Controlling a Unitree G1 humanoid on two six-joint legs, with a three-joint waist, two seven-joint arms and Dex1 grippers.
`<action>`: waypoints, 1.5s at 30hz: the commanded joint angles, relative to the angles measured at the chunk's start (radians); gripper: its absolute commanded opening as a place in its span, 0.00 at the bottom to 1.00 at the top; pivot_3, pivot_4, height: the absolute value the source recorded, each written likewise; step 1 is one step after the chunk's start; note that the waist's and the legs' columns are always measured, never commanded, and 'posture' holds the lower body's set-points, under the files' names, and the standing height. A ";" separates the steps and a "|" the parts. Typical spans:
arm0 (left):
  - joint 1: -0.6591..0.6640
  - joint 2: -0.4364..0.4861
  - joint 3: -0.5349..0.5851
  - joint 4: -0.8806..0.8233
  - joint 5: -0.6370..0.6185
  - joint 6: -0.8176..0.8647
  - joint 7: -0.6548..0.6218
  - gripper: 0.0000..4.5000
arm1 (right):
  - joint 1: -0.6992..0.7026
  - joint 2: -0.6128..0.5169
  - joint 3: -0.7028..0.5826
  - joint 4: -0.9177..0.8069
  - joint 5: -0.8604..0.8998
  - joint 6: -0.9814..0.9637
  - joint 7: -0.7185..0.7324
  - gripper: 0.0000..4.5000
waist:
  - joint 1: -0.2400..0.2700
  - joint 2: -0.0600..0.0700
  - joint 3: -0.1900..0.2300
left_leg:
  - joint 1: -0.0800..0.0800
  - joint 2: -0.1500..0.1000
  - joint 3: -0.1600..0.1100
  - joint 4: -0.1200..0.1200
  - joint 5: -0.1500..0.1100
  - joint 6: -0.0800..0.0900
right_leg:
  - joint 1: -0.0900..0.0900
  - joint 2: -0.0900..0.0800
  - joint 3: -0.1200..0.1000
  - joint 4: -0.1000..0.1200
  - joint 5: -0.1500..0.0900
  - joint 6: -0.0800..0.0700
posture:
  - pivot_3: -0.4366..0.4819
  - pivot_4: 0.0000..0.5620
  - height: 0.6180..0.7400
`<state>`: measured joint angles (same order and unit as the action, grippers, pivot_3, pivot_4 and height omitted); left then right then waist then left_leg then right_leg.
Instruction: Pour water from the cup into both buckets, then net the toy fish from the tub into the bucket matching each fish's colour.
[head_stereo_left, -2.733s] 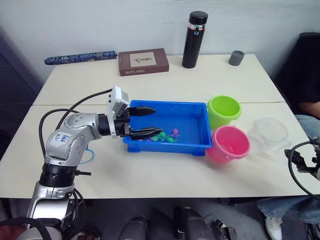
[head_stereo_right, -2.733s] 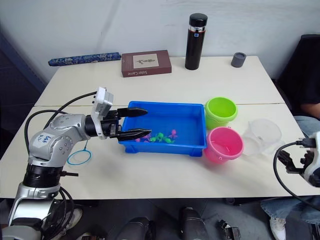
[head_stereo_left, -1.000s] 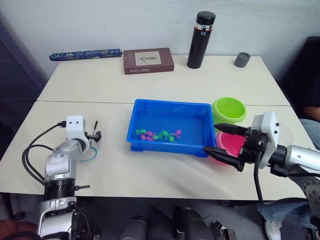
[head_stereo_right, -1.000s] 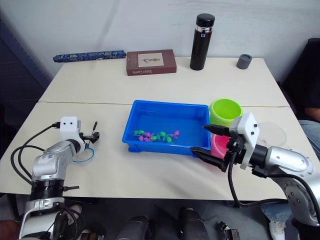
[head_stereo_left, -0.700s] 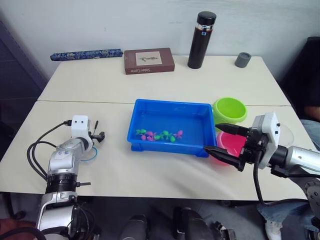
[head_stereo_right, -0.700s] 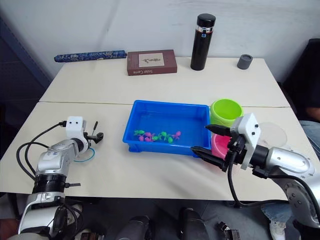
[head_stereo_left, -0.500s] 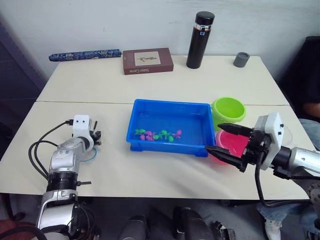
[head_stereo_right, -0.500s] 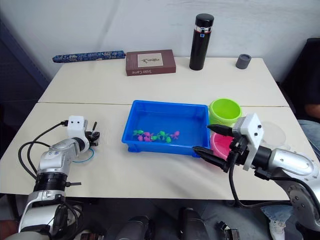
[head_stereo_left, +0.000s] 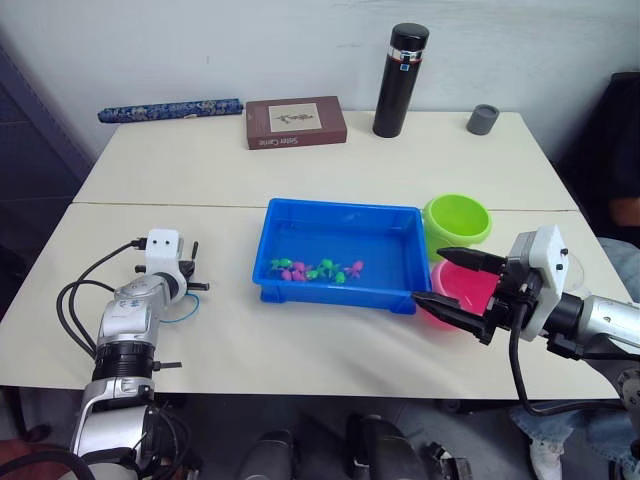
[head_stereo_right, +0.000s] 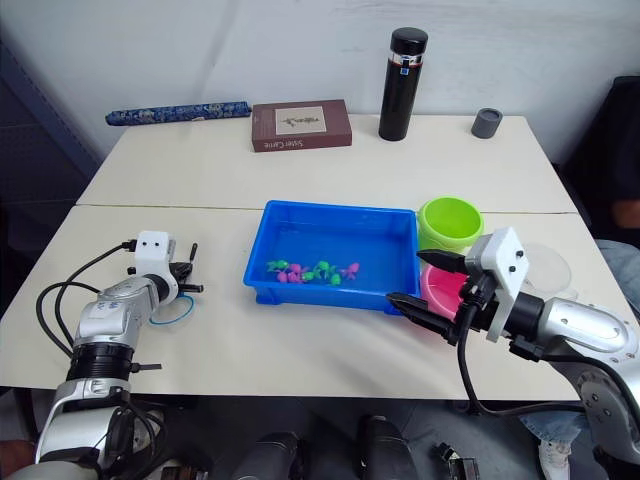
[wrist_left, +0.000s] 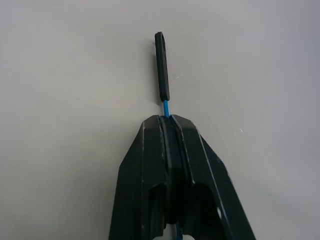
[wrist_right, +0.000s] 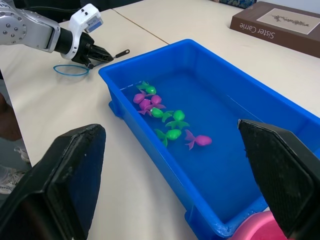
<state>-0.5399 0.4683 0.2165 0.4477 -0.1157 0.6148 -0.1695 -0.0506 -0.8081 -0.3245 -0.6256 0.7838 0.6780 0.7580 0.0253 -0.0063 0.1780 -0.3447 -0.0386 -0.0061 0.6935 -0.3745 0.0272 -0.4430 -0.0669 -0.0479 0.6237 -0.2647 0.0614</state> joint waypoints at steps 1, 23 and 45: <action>-0.009 0.022 0.011 -0.002 0.017 -0.007 0.022 0.00 | -0.004 -0.016 -0.031 -0.027 0.018 -0.007 0.000 1.00 | 0.000 0.000 0.000 | 0.000 0.000 0.000 0.000 0.000 0.000 | 0.000 0.000 0.000 0.000 0.000 0.000 | 0.48 0.27 0.99; -0.111 0.320 -0.073 -0.410 -0.204 0.044 -0.601 0.00 | -0.092 -0.031 0.051 0.039 -0.020 0.018 0.007 1.00 | 0.000 -0.002 0.001 | -0.002 0.000 -0.002 0.001 0.000 0.000 | 0.000 0.000 -0.001 -0.002 0.000 0.000 | 0.48 0.27 0.99; -0.423 0.160 -0.544 -0.267 -0.143 -0.321 -1.295 0.00 | -0.366 -0.043 0.236 0.114 0.059 0.258 0.044 1.00 | 0.000 0.000 0.000 | -0.009 -0.002 -0.006 0.006 0.001 0.003 | -0.002 -0.003 -0.006 -0.003 0.000 0.000 | 0.48 0.27 0.99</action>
<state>-0.9320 0.6286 -0.3345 0.1762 -0.2717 0.3389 -1.4373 -0.4000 -0.8509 -0.0810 -0.5028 0.8161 0.9305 0.7940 0.0253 -0.0062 0.1784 -0.3537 -0.0406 -0.0119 0.6991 -0.3739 0.0300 -0.4451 -0.0694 -0.0536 0.6211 -0.2644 0.0613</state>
